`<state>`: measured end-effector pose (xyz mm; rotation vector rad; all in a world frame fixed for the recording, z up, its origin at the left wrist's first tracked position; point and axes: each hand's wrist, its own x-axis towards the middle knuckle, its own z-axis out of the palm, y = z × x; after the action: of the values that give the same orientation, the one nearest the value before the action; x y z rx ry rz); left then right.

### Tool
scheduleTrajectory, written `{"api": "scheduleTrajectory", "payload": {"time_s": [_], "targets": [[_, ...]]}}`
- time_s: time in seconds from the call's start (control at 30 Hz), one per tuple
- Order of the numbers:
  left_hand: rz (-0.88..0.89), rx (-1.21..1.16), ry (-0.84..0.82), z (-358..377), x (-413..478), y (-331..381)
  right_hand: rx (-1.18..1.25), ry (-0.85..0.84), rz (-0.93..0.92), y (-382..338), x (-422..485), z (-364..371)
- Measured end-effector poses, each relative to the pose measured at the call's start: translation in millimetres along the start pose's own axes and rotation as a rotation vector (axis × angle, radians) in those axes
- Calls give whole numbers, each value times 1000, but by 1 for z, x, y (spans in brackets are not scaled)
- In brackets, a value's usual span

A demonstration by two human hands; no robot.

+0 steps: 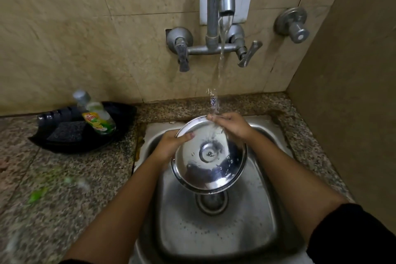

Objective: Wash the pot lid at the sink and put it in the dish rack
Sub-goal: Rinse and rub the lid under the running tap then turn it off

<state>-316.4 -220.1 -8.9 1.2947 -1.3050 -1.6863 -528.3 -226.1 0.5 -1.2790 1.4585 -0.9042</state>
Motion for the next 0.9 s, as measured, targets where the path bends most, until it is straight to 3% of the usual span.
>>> {"api": "scheduleTrajectory", "payload": {"time_s": [0.07, 0.2, 0.37, 0.43, 0.53, 0.6, 0.77, 0.83, 0.9], "targets": [[-33, -34, -30, -1, -1, -1, 1, -19, -13, -6, -3, 2], [20, 177, -192, 11, 5, 6, -377, -108, -94, -8, 6, 22], [-48, -74, -20, -1, -5, -11, -127, 83, -1, -1, -2, -3], [-108, -75, -77, -1, -6, -11, -348, 71, -32, -6, -4, 2], [-41, 154, -195, 10, 0, 0, -793, -140, -208, -20, -4, 30], [-9, 129, -176, 14, 3, 1, -778, -149, -249, -19, -1, 35], [20, -137, -50, -2, -7, -20, -178, 60, 2, 11, 1, 1], [-13, -239, 67, -1, -16, -27, -172, 153, 28, 20, -5, 2], [-36, -269, 178, 4, -23, -32, -475, 344, -45, 30, -16, 11]]}}
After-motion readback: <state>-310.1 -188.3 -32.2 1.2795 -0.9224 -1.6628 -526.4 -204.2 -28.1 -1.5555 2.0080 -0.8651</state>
